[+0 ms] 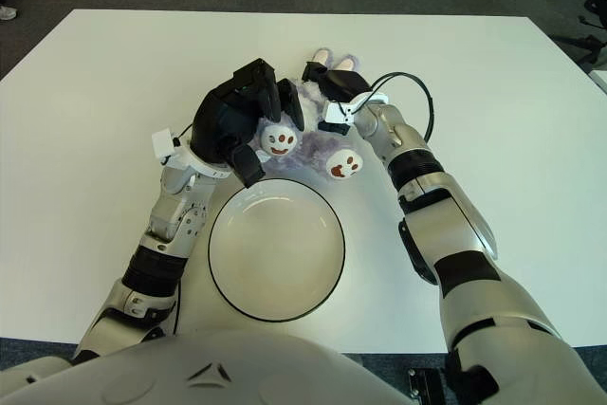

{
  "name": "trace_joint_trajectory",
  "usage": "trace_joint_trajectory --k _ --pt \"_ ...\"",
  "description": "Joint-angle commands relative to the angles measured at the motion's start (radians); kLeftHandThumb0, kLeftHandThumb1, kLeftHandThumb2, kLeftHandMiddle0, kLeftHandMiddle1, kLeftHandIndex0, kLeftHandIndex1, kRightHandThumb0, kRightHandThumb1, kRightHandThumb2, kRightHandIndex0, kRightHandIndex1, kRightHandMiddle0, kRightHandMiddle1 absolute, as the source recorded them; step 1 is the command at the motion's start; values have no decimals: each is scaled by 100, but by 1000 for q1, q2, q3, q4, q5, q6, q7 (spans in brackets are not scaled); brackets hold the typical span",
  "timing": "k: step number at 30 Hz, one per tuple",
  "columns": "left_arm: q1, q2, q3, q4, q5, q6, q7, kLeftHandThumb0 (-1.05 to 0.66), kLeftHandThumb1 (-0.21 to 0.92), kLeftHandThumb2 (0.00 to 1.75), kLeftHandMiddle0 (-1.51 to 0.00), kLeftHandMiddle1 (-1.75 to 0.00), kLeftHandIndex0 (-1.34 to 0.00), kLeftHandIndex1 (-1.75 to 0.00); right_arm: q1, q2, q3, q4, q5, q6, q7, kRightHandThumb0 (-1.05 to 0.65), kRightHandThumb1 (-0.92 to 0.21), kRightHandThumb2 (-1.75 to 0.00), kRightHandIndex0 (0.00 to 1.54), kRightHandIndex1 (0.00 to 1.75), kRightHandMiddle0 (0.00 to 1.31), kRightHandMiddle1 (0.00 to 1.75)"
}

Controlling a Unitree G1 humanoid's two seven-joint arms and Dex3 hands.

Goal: Put the doll into the plate.

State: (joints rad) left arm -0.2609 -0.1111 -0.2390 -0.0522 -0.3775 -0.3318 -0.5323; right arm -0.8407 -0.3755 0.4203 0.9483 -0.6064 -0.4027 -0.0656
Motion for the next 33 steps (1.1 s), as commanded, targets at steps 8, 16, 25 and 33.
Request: trace_joint_trajectory --k 8,16,25,33 --pt "4 -7 12 -9 1 -8 3 -1 22 137 -66 -172 -58 -160 43 8 -26 54 32 -27 -50 0 8 -163 104 135 71 175" --pt "4 -7 22 -3 61 -35 40 -1 21 138 -70 -173 -58 -155 58 19 -70 56 92 -32 -43 0 11 -162 106 124 78 175" --pt "7 -4 29 10 173 -82 110 -1 21 136 -67 -167 -62 -158 62 21 -101 60 126 -40 -48 0 12 -163 103 122 85 175" --pt "17 2 17 25 183 -70 121 -1 32 125 -56 -165 -55 -163 69 22 -130 40 151 -20 -39 1 13 -164 103 122 87 175"
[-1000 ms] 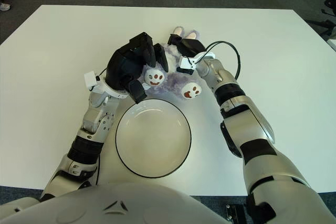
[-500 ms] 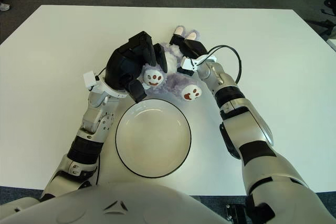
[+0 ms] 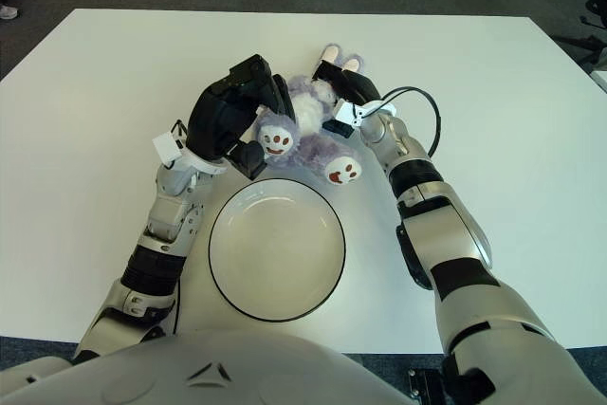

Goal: Put the doll into the plate.

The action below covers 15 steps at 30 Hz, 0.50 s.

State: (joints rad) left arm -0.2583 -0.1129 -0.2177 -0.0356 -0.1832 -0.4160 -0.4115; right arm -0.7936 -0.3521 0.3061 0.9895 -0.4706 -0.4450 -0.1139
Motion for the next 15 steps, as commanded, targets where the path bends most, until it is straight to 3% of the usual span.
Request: trace_joint_trajectory --k 1,4,8,9,10,12,13,15 --pt "15 6 -5 8 -16 21 -3 -1 34 122 -54 -166 -53 -164 21 -1 -19 -3 17 26 12 1 13 -164 103 122 87 175" --pt "10 19 -10 6 -77 80 -46 -1 40 117 -50 -167 -48 -165 20 2 -26 -7 25 39 8 1 13 -164 103 122 87 175" --pt "6 16 -5 11 -88 88 -54 -1 51 105 -41 -169 -39 -167 20 0 -33 -21 28 50 12 1 13 -165 103 123 87 175" --pt "5 14 -3 15 -84 82 -52 7 56 96 -40 -167 -32 -163 20 -2 -34 -27 28 54 14 1 13 -165 103 123 87 175" --pt "4 11 -1 19 -76 76 -46 17 67 77 -40 -163 -22 -155 22 -5 -34 -38 25 59 15 1 13 -165 103 123 87 175" --pt "4 9 0 23 -66 69 -38 -7 62 79 -36 -151 -14 -147 25 -8 -34 -51 19 67 15 1 13 -165 103 123 86 175" --pt "5 10 1 23 -63 68 -37 -30 55 87 -31 -137 -7 -138 27 -8 -34 -56 18 71 16 1 13 -164 103 123 86 175" --pt "5 14 1 24 -59 65 -41 -43 54 89 -26 -123 -4 -129 33 -11 -35 -75 18 81 24 1 12 -164 103 123 86 175"
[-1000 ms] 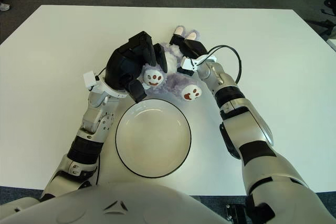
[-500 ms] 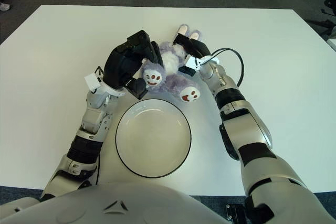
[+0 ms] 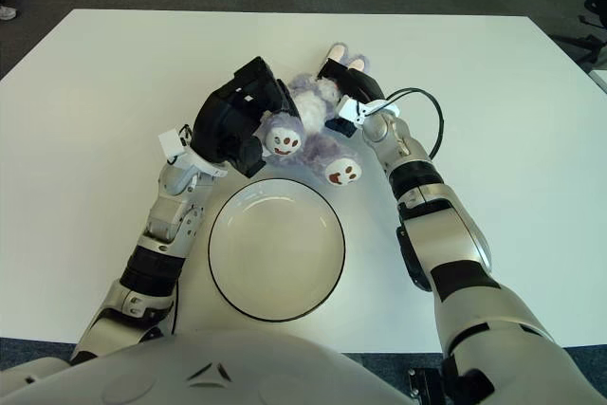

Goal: Put the doll into the plate.

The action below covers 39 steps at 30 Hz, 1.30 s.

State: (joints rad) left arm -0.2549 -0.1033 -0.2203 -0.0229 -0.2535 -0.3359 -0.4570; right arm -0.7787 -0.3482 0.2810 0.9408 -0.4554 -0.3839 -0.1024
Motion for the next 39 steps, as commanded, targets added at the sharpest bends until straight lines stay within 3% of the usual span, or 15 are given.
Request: trace_joint_trajectory --k 1,9,10,14,17,23,32,34,39 --pt "1 5 3 13 12 -17 1 -49 54 89 -24 -116 -2 -124 22 -18 -11 -37 4 25 18 1 12 -164 102 123 86 175" --pt "-10 19 4 34 -7 -32 -43 -66 69 75 -16 -88 0 -104 42 -29 -14 -98 -3 62 38 1 12 -163 102 123 86 175" --pt "-12 20 5 37 -9 -33 -48 -68 71 72 -16 -85 0 -102 43 -30 -14 -103 -4 66 38 1 9 -167 93 141 83 175" --pt "-21 25 12 61 2 -54 -56 -74 78 63 -15 -79 0 -98 51 -34 -14 -124 -8 73 37 0 6 -171 80 168 78 175" --pt "-32 26 18 90 28 -100 -50 -78 87 54 -12 -72 0 -89 56 -37 -17 -138 -6 83 39 0 5 -172 77 172 77 175" --pt "-48 20 24 139 32 -179 -61 -79 92 52 -10 -62 0 -71 69 -41 -28 -167 4 94 54 0 4 -172 76 174 76 175" --pt "-91 28 44 236 63 -298 -54 -82 92 56 -14 -34 0 -39 93 -40 -45 -225 -2 132 31 0 5 -173 77 174 77 175" --pt "-96 28 44 248 62 -311 -57 -83 92 58 -14 -31 0 -35 97 -40 -48 -236 -2 141 30 1 9 -168 89 149 82 175" --pt "-105 31 42 265 26 -308 -86 -85 92 59 -15 -27 0 -32 106 -38 -55 -263 -8 166 17 1 12 -165 99 128 87 175"
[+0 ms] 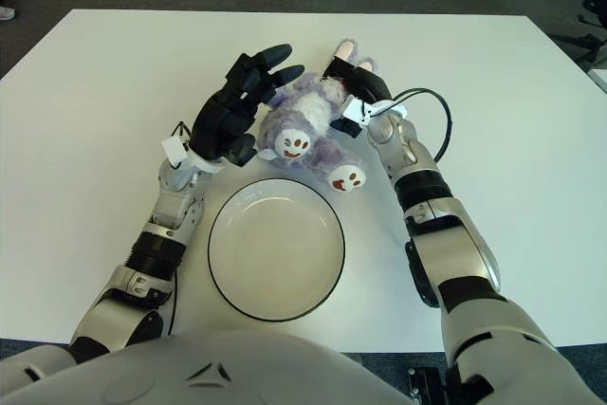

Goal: Put the doll into the plate.

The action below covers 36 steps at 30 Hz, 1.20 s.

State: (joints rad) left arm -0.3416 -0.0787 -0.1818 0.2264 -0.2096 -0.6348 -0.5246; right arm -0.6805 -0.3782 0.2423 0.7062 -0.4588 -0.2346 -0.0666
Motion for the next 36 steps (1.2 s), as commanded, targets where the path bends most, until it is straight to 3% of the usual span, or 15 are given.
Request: trace_joint_trajectory --k 1,8,13,17,20,27,36 --pt "-22 7 6 22 -25 -12 -25 -86 92 60 -15 -26 0 -32 9 -8 -17 -35 -6 24 -21 1 12 -164 99 126 87 175" --pt "-55 14 44 96 -120 -22 -110 -87 92 66 -13 -21 0 -31 17 -14 -17 -73 -23 70 -29 1 13 -165 100 124 89 175" --pt "-53 17 79 129 -13 -92 -20 -81 89 58 -13 -18 0 -26 15 -19 -18 -81 -31 86 -27 1 13 -165 101 124 89 175" --pt "-56 25 122 174 186 -204 137 -79 84 54 -13 -16 0 -23 11 -26 -22 -81 -33 95 -24 1 13 -165 101 124 89 175" --pt "-59 37 126 197 247 -227 190 -83 88 50 -14 -13 0 -14 10 -30 -25 -83 -34 99 -24 1 14 -166 102 124 89 175" --pt "-107 85 141 317 304 -223 267 -96 92 50 -14 -9 0 -2 16 -46 -36 -113 -43 108 -42 1 14 -166 104 122 88 175" --pt "-140 114 136 360 346 -160 340 -96 87 35 -15 -7 0 -10 23 -71 -44 -151 -62 137 -61 0 14 -165 104 121 87 175"
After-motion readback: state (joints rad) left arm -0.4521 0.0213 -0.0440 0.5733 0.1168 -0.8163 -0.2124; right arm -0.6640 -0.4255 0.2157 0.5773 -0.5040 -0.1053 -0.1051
